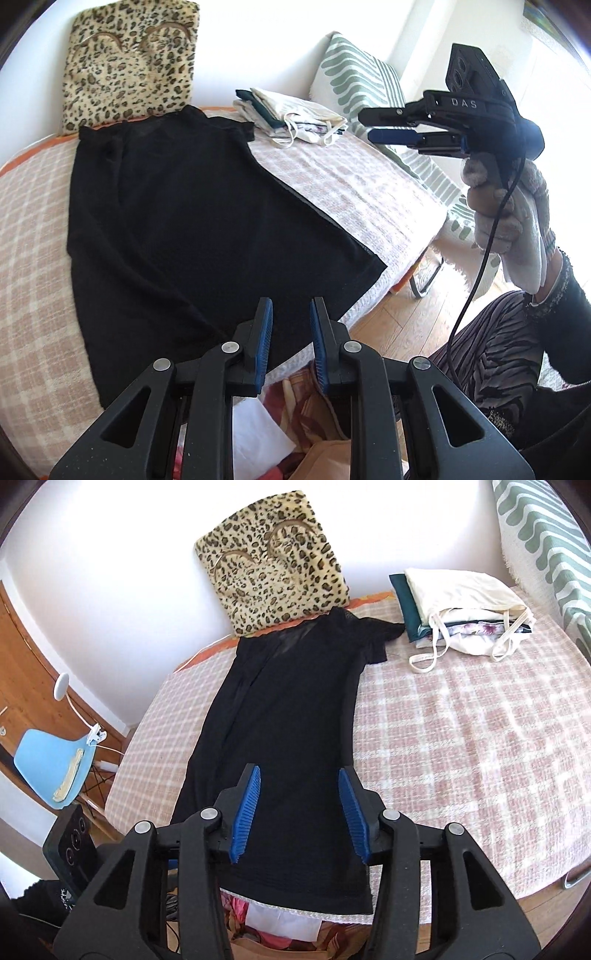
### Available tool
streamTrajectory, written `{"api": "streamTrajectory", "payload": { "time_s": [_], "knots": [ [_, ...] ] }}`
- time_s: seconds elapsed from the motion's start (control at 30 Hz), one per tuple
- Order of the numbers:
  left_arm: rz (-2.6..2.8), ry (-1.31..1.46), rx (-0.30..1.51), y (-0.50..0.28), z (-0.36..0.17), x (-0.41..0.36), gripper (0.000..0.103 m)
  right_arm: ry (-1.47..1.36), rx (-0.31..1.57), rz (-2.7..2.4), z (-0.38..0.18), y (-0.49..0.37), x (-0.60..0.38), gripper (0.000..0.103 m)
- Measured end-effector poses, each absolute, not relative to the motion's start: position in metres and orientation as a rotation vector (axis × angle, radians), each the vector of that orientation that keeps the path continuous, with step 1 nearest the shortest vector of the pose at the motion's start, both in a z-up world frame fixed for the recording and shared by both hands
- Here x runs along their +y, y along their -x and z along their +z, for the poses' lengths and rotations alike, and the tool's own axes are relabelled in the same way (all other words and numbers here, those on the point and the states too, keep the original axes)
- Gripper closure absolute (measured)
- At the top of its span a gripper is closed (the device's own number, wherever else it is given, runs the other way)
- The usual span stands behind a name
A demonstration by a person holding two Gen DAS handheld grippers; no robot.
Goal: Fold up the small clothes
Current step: 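Grasp the folded shirt's side edge at the hem with the left gripper, then grasp the same side edge by the collar with the right gripper while the left gripper holds the hem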
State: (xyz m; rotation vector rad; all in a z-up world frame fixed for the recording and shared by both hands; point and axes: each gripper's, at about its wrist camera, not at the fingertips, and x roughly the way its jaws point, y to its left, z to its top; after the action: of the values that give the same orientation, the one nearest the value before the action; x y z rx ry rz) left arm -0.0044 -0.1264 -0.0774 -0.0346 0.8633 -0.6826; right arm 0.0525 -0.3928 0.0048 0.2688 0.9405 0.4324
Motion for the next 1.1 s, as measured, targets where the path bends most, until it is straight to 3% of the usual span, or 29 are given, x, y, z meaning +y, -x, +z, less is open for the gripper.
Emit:
{"api": "streamTrajectory", "payload": {
  "time_s": [0.07,0.13,0.2,0.23,0.63,0.73,0.83,0.9,1.1],
  "knots": [
    [-0.712,0.013,0.858,0.003,-0.078,-0.147,0.084,-0.283,0.922,0.428,0.011,-0.057,-0.405,0.054],
    [-0.749,0.001,0.858,0.001,-0.078,-0.166,0.075,-0.291,0.907,0.413,0.015,-0.062,-0.417,0.053],
    [-0.781,-0.024,0.853,0.001,-0.081,-0.186,0.048,-0.297,0.898,0.409,0.018,-0.066,-0.426,0.053],
    [-0.792,-0.04,0.847,0.001,-0.082,-0.196,0.045,-0.297,0.894,0.406,0.019,-0.068,-0.431,0.052],
    [-0.826,-0.22,0.875,-0.01,-0.117,-0.268,0.046,-0.402,0.925,0.373,0.021,-0.142,-0.505,0.049],
    [-0.804,-0.256,0.878,-0.013,-0.125,-0.274,0.054,-0.394,0.941,0.393,0.02,-0.169,-0.505,0.049],
    [-0.779,-0.257,0.852,-0.015,-0.125,-0.274,0.073,-0.417,0.958,0.448,0.017,-0.197,-0.496,0.049],
    [-0.786,-0.221,0.864,-0.022,-0.126,-0.271,0.092,-0.419,0.974,0.457,0.013,-0.216,-0.485,0.047],
    [-0.821,-0.012,0.93,-0.039,-0.123,-0.246,0.101,-0.38,1.041,0.489,-0.018,-0.274,-0.435,0.047]
  ]
}}
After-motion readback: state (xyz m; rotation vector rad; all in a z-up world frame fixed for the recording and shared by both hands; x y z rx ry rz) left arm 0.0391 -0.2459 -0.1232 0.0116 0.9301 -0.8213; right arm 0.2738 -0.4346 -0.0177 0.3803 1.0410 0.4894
